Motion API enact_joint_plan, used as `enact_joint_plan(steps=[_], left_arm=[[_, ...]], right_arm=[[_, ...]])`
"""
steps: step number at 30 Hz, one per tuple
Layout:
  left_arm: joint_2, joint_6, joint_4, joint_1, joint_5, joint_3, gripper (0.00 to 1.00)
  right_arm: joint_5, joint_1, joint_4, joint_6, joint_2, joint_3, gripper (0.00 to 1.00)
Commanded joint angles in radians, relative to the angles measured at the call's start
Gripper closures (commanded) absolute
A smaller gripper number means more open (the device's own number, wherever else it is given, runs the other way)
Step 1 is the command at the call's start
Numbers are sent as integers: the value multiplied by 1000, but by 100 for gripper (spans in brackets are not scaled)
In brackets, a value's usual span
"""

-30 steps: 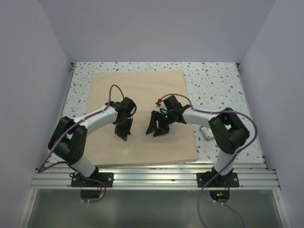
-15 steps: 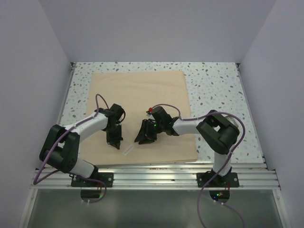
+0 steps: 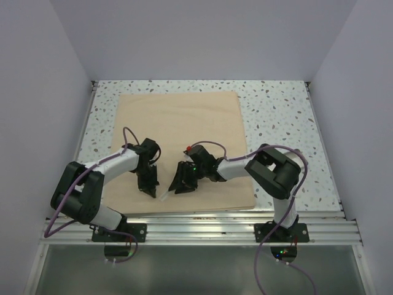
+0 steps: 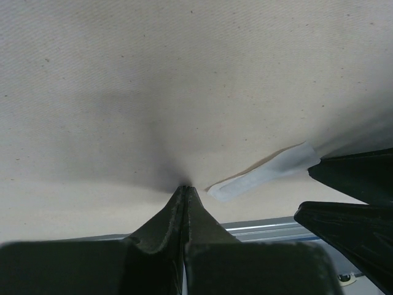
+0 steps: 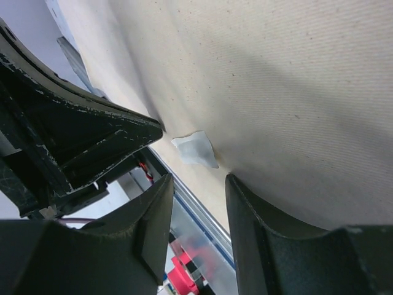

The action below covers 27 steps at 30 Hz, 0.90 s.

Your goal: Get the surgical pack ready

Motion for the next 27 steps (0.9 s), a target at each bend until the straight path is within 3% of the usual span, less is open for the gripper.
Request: enact_joint_plan(steps=[1, 14, 18, 19, 22, 27], left_arm=[[-8, -5, 32, 11, 15, -7, 100], [9, 7, 38, 17, 17, 4, 100], [-2, 16, 20, 20, -6, 30, 100], [-5, 21, 14, 20, -23, 36, 100], [-10, 30, 0, 20, -38, 53, 100], [-30, 36, -6, 23, -66, 95, 100]], right_arm=[[48, 7, 47, 11, 29, 11, 56], [63, 12, 14, -9, 99, 96, 62], [60, 13, -32, -36, 99, 116, 76], [58, 12, -49, -49, 102, 123, 85], [54, 7, -115, -101, 103, 152, 100], [49, -20, -175, -178, 43, 160, 100]])
